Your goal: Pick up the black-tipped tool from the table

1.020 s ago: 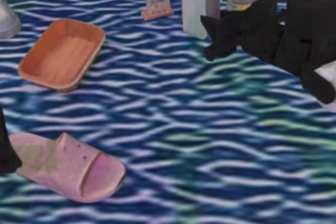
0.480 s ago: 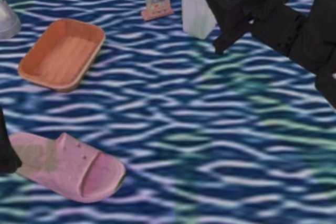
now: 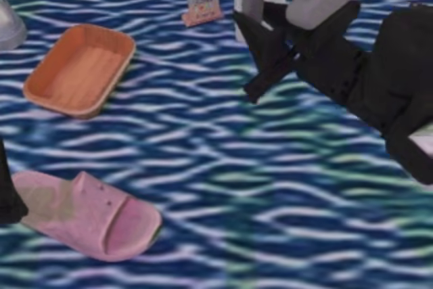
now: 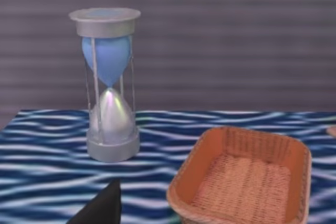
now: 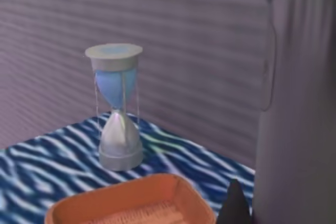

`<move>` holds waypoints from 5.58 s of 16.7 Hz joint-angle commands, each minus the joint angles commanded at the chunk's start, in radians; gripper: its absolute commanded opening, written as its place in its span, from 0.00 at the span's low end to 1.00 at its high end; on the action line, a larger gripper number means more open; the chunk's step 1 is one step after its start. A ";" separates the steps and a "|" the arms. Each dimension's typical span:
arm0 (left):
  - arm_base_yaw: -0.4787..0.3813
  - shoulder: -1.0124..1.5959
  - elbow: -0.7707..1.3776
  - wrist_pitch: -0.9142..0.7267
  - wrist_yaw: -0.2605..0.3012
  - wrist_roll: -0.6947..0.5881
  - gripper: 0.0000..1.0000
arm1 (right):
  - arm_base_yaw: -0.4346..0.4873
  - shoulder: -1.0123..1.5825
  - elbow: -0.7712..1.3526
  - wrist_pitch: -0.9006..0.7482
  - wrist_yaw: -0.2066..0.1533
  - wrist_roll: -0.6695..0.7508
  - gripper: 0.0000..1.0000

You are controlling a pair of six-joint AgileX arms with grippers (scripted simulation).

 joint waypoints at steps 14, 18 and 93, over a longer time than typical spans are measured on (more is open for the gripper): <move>-0.001 0.002 0.001 0.001 0.001 0.000 1.00 | 0.045 -0.018 -0.025 0.019 0.041 0.003 0.00; -0.048 0.111 0.073 0.047 0.069 0.003 1.00 | 0.045 -0.018 -0.025 0.019 0.041 0.003 0.00; -0.560 1.557 0.968 0.559 0.409 0.013 0.00 | 0.045 -0.018 -0.025 0.019 0.041 0.003 1.00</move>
